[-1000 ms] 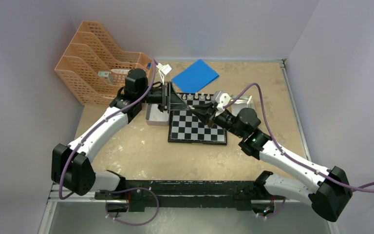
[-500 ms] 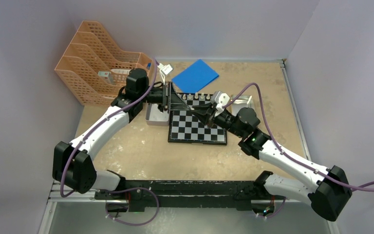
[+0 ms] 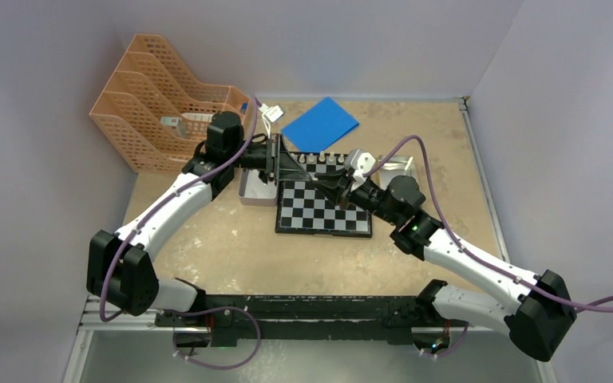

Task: Set up the chess pieces on the board
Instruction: Place the chess piece on the chessboard.

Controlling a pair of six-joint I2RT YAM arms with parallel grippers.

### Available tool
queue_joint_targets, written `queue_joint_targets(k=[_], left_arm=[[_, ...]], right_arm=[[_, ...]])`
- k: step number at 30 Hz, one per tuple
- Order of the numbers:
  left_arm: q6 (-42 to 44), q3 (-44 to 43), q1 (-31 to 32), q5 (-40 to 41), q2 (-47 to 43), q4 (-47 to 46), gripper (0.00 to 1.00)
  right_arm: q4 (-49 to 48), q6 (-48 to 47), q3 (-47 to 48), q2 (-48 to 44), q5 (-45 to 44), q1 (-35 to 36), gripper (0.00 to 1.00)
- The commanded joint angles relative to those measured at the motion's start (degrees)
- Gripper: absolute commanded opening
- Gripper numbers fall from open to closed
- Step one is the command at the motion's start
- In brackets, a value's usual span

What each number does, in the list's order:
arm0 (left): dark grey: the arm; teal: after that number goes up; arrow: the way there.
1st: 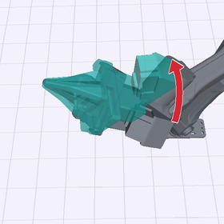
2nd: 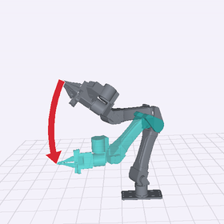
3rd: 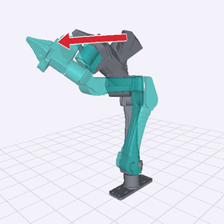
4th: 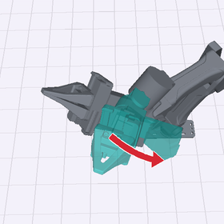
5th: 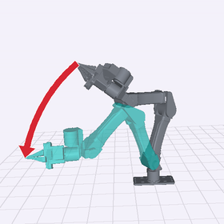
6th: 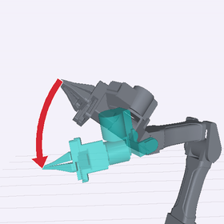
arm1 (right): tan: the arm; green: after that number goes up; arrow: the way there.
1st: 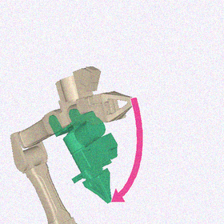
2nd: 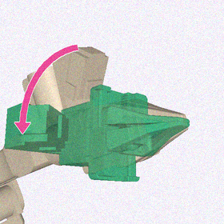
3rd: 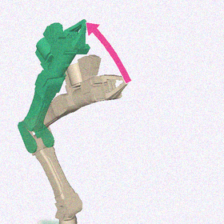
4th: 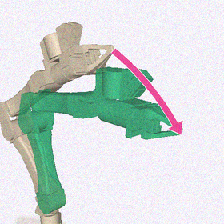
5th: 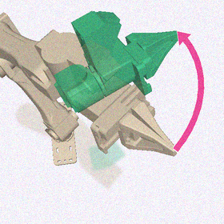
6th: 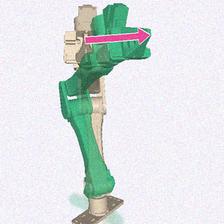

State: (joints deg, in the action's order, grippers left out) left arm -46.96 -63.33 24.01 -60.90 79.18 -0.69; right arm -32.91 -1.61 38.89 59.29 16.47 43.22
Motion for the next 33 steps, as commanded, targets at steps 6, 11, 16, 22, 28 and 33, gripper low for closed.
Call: queue_joint_targets(k=[6,11,16,22,28,33], left_arm=[[0.7,-1.9,-0.1,-1.5,-0.9,-1.8,0.15],[2.4,-1.9,-0.1,-1.6,-0.8,-1.6,0.06],[4.3,-3.4,-0.1,-1.3,-0.1,0.6,0.02],[4.3,-4.1,-0.1,-0.4,-0.2,3.0,0.24],[4.7,-4.2,-0.1,0.4,-0.2,3.5,0.33],[6.4,-4.2,-0.1,2.1,0.0,4.8,0.34]], right_arm=[[-2.4,0.3,2.7,0.5,3.1,0.5,0.15],[-2.7,0.2,2.5,1.4,3.7,0.5,0.15],[-1.0,-0.9,2.8,2.2,4.8,0.5,0.15],[-1.9,-1.0,1.5,1.2,4.5,0.6,0.15],[-2.6,-0.7,1.0,1.4,5.0,0.6,0.14],[-2.4,-0.8,0.9,1.4,5.2,0.5,0.14]])
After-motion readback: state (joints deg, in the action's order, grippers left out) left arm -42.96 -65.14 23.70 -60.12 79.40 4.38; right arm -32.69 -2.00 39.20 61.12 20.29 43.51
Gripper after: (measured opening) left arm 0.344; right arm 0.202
